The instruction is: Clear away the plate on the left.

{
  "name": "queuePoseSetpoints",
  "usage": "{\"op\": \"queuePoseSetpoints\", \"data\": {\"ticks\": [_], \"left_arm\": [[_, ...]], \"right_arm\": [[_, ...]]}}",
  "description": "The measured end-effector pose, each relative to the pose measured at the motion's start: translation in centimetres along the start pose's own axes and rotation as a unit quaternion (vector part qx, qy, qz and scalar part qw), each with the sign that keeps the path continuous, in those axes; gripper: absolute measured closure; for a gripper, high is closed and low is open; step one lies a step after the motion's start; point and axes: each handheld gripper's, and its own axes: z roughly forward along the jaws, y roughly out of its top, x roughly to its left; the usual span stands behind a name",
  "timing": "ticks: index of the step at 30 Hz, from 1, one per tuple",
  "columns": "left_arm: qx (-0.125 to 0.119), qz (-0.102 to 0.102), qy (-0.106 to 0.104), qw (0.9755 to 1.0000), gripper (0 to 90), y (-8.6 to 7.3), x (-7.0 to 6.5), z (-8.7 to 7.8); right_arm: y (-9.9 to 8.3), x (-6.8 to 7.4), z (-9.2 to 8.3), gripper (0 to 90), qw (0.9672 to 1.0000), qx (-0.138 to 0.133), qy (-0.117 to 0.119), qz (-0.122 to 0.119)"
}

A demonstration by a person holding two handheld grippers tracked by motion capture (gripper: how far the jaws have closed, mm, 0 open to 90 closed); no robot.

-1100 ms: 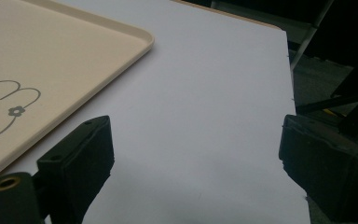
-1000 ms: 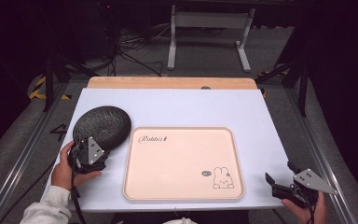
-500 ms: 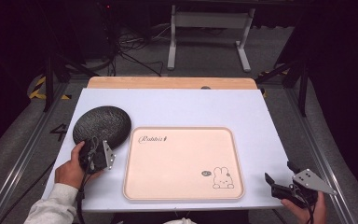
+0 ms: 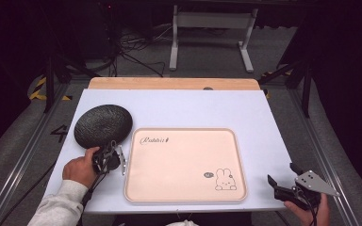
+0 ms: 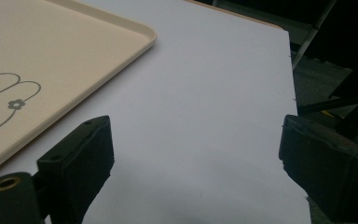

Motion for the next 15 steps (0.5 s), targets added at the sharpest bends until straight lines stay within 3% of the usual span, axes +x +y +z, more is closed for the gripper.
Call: {"op": "queuePoseSetpoints", "data": {"ticks": [2, 4, 8, 15], "left_arm": [[-0.009, 0.001, 0.026, 0.9996, 84.8, 0.0, 0.3, -0.3], [-0.017, -0.01, 0.022, 0.9996, 86.1, -0.1, 0.6, -0.3], [-0.02, -0.003, 0.024, 0.9995, 86.4, 0.0, 0.7, -0.3], [-0.03, -0.021, 0.021, 0.9991, 86.6, -0.3, 1.1, -0.6]], "right_arm": [[0.0, 0.0, 0.0, 10.8, 1.0, 0.0, 0.0, -0.001], [0.0, 0.0, 0.0, 10.9, 1.0, 0.0, 0.0, 0.0], [0.0, 0.0, 0.0, 10.8, 1.0, 0.0, 0.0, -0.002], [0.0, 0.0, 0.0, 10.9, 1.0, 0.0, 0.0, -0.002]]}}
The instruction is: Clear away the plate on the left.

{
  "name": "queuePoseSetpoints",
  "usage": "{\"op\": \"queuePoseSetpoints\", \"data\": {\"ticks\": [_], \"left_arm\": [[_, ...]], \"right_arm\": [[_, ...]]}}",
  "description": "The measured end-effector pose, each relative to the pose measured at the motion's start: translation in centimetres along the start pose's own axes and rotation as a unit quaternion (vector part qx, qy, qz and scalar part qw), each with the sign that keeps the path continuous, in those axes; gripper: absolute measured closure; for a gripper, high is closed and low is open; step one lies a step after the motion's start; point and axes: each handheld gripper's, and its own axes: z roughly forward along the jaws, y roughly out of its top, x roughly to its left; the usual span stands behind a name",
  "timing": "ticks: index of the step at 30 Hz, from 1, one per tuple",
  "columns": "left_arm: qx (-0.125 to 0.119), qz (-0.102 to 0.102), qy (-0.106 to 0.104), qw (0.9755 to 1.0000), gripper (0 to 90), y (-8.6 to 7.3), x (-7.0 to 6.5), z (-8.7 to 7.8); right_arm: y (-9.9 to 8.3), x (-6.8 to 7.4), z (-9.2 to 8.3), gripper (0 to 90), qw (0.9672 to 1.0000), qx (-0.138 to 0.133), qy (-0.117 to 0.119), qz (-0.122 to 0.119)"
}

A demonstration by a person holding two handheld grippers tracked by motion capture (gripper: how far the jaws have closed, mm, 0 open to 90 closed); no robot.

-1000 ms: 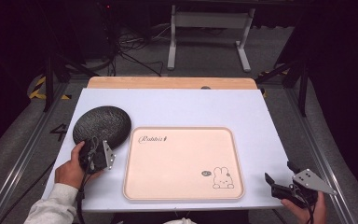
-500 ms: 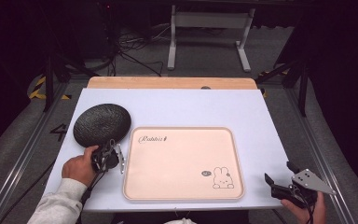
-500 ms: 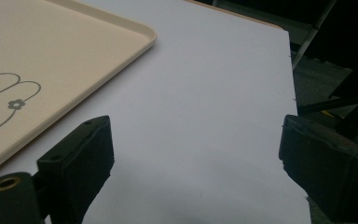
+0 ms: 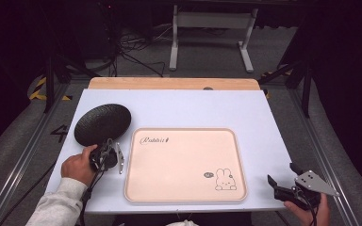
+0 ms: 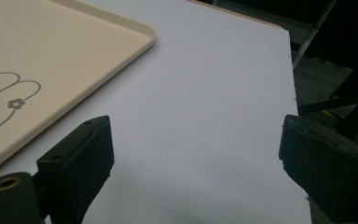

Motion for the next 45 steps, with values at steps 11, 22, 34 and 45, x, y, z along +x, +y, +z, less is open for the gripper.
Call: {"op": "queuePoseSetpoints", "data": {"ticks": [11, 22, 34, 45], "left_arm": [[-0.022, -0.016, 0.01, 0.9996, 86.7, 0.4, 0.7, -1.8], [-0.057, -0.023, 0.018, 0.998, 86.6, 1.7, 1.2, -4.3], [-0.097, 0.003, 0.019, 0.9951, 86.6, 4.0, 0.9, -6.5], [-0.146, 0.02, 0.009, 0.9891, 86.6, 6.7, 0.2, -8.5]], "right_arm": [[0.0, -0.1, -0.1, 10.8, 1.0, -0.001, -0.002, 0.003], [0.0, -0.2, -0.2, 10.7, 1.0, -0.006, -0.006, 0.005], [0.0, -0.2, -0.2, 10.7, 0.9999, -0.007, -0.008, 0.007], [0.0, -0.2, -0.3, 10.6, 0.9999, -0.008, -0.008, 0.007]]}}
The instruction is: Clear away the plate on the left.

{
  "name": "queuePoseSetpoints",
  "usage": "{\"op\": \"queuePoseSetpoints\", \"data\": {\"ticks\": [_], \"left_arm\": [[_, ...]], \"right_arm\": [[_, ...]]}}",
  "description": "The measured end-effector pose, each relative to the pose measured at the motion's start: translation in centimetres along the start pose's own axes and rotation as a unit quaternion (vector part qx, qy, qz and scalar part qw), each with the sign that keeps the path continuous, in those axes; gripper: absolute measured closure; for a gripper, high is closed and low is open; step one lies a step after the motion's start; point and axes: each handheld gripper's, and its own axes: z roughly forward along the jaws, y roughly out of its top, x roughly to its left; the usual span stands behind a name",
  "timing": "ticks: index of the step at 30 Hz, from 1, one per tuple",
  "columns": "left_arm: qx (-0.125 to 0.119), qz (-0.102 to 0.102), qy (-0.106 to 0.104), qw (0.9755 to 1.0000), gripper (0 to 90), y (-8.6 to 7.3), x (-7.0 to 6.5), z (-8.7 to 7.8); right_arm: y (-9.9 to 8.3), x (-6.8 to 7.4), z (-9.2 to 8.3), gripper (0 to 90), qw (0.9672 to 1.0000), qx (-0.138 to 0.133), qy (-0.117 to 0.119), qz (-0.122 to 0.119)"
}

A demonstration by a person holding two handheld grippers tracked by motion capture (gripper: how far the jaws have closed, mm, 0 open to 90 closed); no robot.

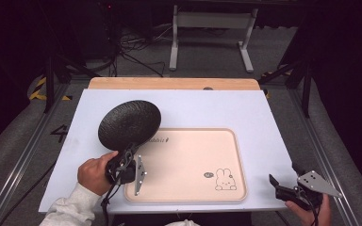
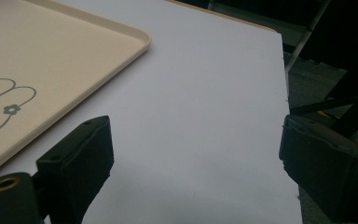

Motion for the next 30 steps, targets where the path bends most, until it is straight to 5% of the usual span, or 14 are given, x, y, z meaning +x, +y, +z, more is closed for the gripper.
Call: {"op": "queuePoseSetpoints", "data": {"ticks": [18, 30], "left_arm": [[-0.054, 0.043, -0.038, 0.9969, 86.4, 4.4, -1.9, -0.4], [-0.089, 0.071, -0.069, 0.9911, 86.4, 7.2, -3.6, -0.4]], "right_arm": [[0.0, -0.1, -0.1, 10.7, 1.0, -0.002, -0.001, 0.002], [0.0, -0.1, -0.1, 10.6, 1.0, -0.003, -0.001, 0.003]]}}
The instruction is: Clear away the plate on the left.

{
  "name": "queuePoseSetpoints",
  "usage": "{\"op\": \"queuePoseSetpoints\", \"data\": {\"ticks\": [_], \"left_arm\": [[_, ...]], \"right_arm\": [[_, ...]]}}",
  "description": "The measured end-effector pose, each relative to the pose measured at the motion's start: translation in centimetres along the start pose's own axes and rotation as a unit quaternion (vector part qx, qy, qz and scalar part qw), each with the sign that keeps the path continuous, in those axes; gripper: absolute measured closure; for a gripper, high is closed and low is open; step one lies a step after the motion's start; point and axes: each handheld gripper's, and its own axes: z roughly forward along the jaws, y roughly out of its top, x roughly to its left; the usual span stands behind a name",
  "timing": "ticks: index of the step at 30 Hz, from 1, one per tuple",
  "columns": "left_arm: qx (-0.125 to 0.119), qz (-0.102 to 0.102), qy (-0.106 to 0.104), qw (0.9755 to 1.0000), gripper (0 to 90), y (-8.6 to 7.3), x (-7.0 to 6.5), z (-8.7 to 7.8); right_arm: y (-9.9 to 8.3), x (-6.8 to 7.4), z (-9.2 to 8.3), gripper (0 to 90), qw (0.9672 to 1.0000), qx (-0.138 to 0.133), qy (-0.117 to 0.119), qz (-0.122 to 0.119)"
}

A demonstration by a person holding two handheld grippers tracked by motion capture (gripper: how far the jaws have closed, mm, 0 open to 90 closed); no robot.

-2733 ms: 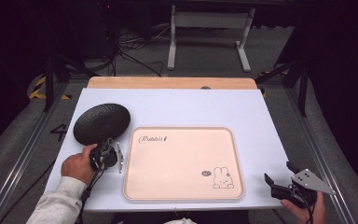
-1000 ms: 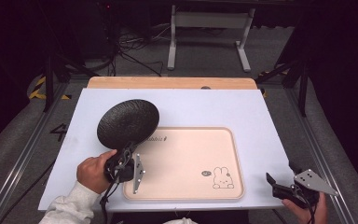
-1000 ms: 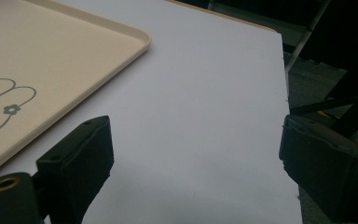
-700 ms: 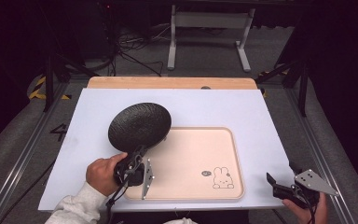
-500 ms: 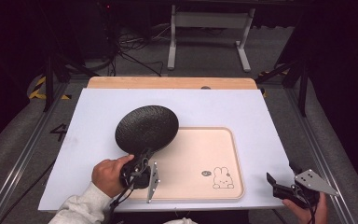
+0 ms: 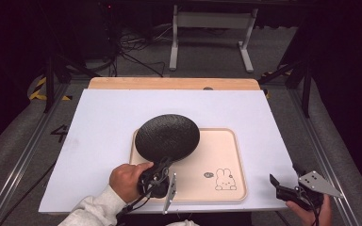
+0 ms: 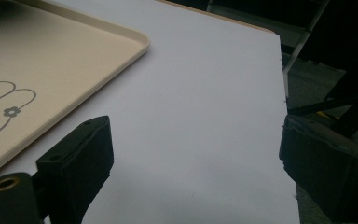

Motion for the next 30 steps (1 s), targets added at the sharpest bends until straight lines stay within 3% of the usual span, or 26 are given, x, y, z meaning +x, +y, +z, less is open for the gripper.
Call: {"op": "queuePoseSetpoints", "data": {"ticks": [13, 24, 27, 30], "left_arm": [[-0.035, 0.03, -0.037, 0.9983, 86.0, 2.6, -1.7, 1.3], [-0.045, 0.041, -0.06, 0.9963, 86.1, 3.3, -2.6, 2.3], [-0.045, 0.051, -0.06, 0.9959, 86.5, 3.3, -2.9, 2.5], [-0.047, 0.047, -0.059, 0.9961, 86.4, 3.2, -3.0, 2.5]], "right_arm": [[-0.1, -0.1, 0.0, 10.6, 1.0, -0.001, 0.0, 0.001], [-0.1, 0.0, 0.0, 10.6, 1.0, 0.001, 0.0, -0.001], [-0.1, 0.0, 0.0, 10.6, 1.0, 0.001, 0.0, -0.001], [-0.1, 0.0, 0.0, 10.6, 1.0, 0.001, 0.0, -0.002]]}}
